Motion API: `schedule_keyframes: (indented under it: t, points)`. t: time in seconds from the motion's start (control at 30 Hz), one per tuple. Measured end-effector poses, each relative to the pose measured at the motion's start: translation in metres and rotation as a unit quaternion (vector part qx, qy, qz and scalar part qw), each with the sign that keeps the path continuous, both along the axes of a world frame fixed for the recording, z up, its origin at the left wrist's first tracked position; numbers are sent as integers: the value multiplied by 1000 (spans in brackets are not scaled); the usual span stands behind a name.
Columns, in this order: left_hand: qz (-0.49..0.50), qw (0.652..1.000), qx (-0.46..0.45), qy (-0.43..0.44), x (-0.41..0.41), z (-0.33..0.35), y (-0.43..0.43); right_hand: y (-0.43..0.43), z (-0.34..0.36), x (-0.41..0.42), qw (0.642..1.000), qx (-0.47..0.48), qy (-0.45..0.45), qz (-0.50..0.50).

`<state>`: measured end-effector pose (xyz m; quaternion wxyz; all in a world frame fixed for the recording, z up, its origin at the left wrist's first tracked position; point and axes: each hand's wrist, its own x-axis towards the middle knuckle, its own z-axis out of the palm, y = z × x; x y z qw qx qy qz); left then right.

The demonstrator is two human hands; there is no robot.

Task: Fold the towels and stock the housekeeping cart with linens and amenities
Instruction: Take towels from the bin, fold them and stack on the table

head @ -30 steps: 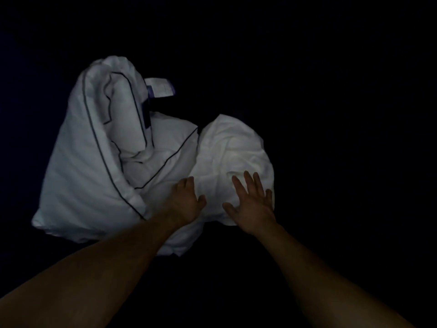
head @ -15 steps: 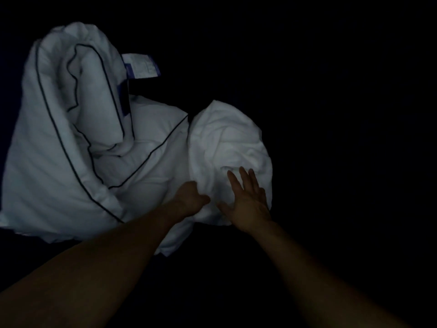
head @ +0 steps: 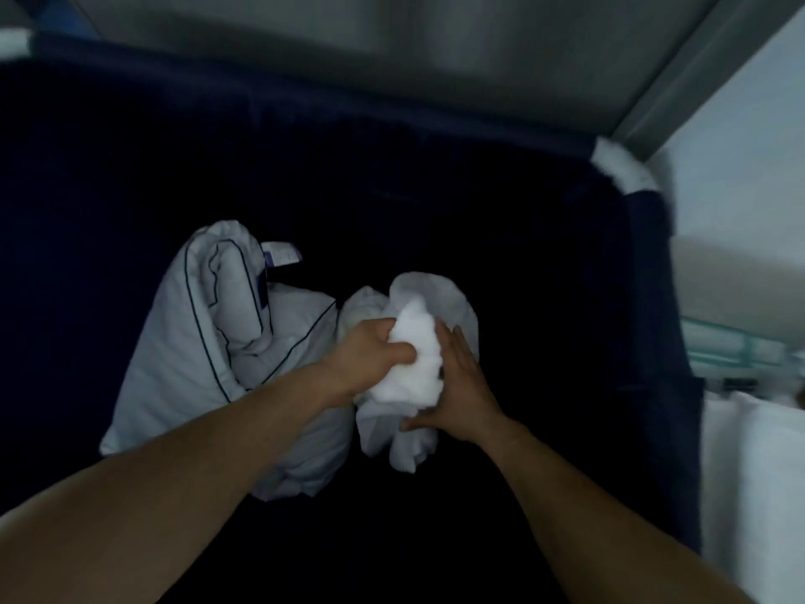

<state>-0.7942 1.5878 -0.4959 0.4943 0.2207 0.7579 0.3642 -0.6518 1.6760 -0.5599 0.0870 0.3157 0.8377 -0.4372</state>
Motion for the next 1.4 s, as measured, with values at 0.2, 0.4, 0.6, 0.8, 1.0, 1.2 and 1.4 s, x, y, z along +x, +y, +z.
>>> schedule_keyframes:
  t: [0.2, 0.4, 0.6, 0.8, 1.0, 1.2, 1.4]
  points:
    - [-49, 995, 52, 63, 13, 120, -3, -12, 69, 2, 983, 63, 50, -163]
    - [-88, 969, 88, 213, 2, 195, -26, -24, 160, 13, 953, -42, 156, -257]
    - [-100, 973, 190, 90, 26, 252, -59, -40, 258, 52, 924, -13, 227, -309]
    - [-189, 938, 290, 22, 79, 333, -63, -48, 389, 94, 876, 109, 323, -342]
    - [-248, 892, 362, 111, 137, 409, -49, -53, 524, 150, 809, 170, 423, -370]
    - [-261, 869, 386, 164, 215, 454, -16, -54, 603, 227, 761, 223, 462, -396]
    - [-282, 832, 436, 196, 308, 462, 18, -27, 627, 324, 754, 188, 448, -443]
